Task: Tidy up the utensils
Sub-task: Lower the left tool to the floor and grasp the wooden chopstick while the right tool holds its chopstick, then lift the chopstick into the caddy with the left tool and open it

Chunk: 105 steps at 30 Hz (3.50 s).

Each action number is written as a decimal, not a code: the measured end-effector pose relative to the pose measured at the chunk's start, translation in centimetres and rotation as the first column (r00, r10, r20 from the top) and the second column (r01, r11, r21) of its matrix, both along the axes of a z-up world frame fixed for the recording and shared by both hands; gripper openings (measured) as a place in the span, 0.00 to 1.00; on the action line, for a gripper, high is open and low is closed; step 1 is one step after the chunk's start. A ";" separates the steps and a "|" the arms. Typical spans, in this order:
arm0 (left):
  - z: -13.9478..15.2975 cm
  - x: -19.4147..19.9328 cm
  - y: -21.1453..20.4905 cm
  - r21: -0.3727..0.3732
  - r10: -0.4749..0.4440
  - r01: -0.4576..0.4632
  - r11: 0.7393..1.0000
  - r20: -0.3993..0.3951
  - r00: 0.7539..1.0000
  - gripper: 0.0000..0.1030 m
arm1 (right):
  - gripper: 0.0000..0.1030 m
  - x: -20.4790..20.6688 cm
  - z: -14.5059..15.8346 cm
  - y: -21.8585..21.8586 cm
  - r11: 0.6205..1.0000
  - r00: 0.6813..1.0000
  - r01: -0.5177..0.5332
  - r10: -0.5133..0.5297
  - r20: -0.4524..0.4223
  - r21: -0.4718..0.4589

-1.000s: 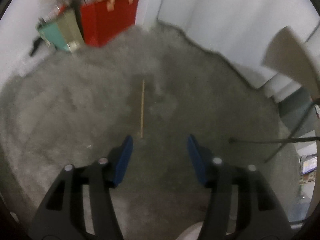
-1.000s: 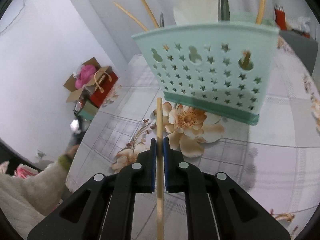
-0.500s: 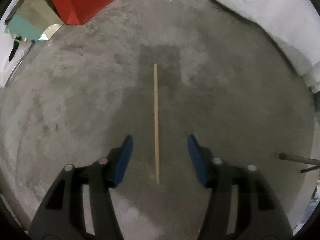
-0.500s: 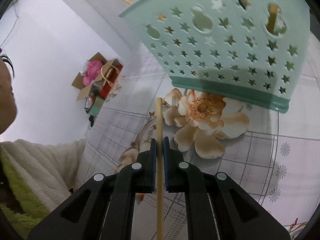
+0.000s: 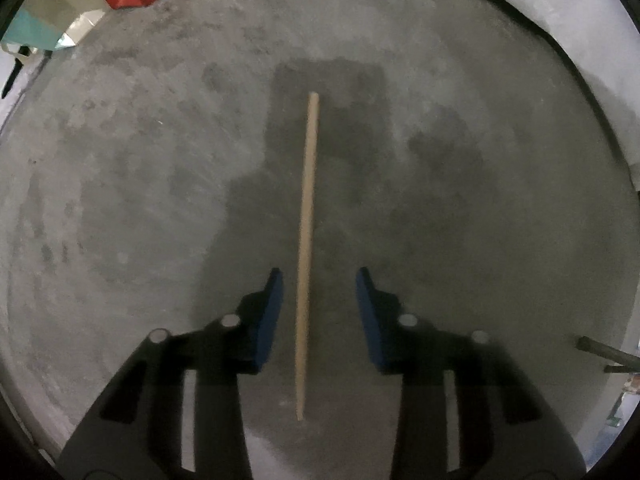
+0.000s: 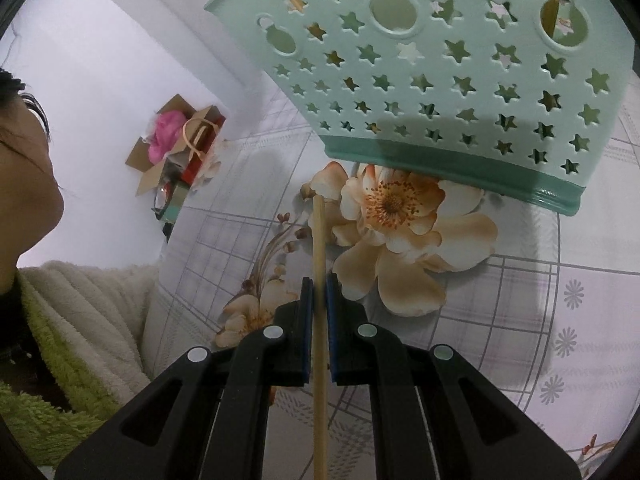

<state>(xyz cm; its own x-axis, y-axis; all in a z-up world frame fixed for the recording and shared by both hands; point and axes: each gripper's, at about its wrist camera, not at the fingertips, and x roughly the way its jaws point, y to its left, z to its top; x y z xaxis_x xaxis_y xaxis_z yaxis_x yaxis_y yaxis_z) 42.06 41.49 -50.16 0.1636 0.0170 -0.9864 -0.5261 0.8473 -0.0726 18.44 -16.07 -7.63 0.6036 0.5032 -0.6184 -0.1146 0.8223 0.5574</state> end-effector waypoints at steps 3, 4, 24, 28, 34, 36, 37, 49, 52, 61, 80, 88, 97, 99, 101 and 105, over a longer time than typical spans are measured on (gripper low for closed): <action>-0.8 0.3 -0.5 0.002 -0.009 0.009 1.000 -0.024 1.000 0.32 | 0.07 0.1 -0.3 0.1 1.000 1.000 0.007 -0.007 -0.009 0.002; -1.0 0.3 -0.6 -0.001 -0.004 0.004 1.000 -0.027 1.000 0.32 | 0.07 0.1 -0.3 0.2 1.000 1.000 0.007 -0.008 -0.012 -0.002; -1.4 -1.0 -1.2 0.090 0.002 0.002 0.996 -0.048 0.999 0.04 | 0.07 0.0 -1.1 -0.5 1.000 1.000 -0.003 0.003 0.001 0.027; 1.4 -2.7 -0.4 0.054 0.025 -0.026 0.998 0.011 1.000 0.04 | 0.07 -0.3 -0.9 -1.0 0.999 0.999 -0.004 0.003 0.041 0.037; 10.8 -7.9 1.0 -0.002 0.052 -0.053 0.999 0.171 0.984 0.04 | 0.07 -1.5 -0.5 -2.6 0.999 0.995 0.012 -0.017 0.099 0.052; 16.1 -10.6 1.2 -0.027 0.079 -0.074 0.997 0.245 0.966 0.04 | 0.07 -2.0 -0.4 -3.6 0.998 0.993 0.027 -0.034 0.110 0.060; 18.2 -11.6 1.0 -0.041 0.097 -0.089 0.995 0.280 0.955 0.04 | 0.07 -2.2 -0.4 -3.8 0.998 0.993 0.034 -0.040 0.113 0.059; 51.0 -24.7 -9.6 -0.040 -0.035 0.102 0.994 0.763 0.646 0.04 | 0.07 -4.4 0.1 -6.4 0.998 0.996 0.064 -0.065 0.068 0.013; 55.7 -26.4 -13.7 -0.059 -0.052 0.182 0.982 0.834 0.549 0.04 | 0.10 -4.8 0.7 -5.6 1.000 0.998 0.004 -0.003 0.067 -0.022; 62.9 -27.9 -24.5 -0.063 -0.078 0.417 0.907 0.947 0.312 0.04 | 0.28 -3.3 1.6 -3.0 0.959 0.996 0.033 -0.010 0.085 -0.281; 64.6 -20.4 -45.3 0.162 -0.262 0.484 0.860 0.954 0.147 0.04 | 0.07 -3.8 -0.1 -4.3 0.970 0.993 0.048 -0.020 0.117 -0.238; 61.6 -18.4 -48.6 0.239 -0.338 0.453 0.859 0.929 0.149 0.04 | 0.07 -4.9 0.1 -6.5 0.984 0.989 0.049 -0.024 0.143 -0.170; 56.8 -17.4 -49.7 0.284 -0.411 0.449 0.847 0.886 0.214 0.04 | 0.07 -5.6 1.1 -7.6 0.991 0.986 0.050 -0.028 0.167 -0.128; 56.3 -17.2 -49.6 0.275 -0.415 0.463 0.843 0.879 0.234 0.04 | 0.07 -6.2 1.5 -8.0 0.991 0.984 0.059 -0.038 0.175 -0.117; 55.8 -17.5 -49.4 0.273 -0.423 0.474 0.837 0.872 0.245 0.04 | 0.07 -6.9 2.1 -8.5 0.992 0.981 0.071 -0.050 0.189 -0.108; 55.1 -18.2 -48.4 0.253 -0.426 0.495 0.831 0.863 0.273 0.16 | 0.07 -8.9 3.5 -9.8 0.992 0.974 0.106 -0.089 0.210 -0.072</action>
<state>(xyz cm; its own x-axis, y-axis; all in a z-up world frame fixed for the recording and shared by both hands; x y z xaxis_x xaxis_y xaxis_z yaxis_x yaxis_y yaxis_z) 23.86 -6.90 4.98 0.8668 -0.4082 -0.2865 0.3354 0.9023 -0.2709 9.58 -25.85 -4.09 0.7657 0.3884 -0.5126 -0.1366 0.8771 0.4604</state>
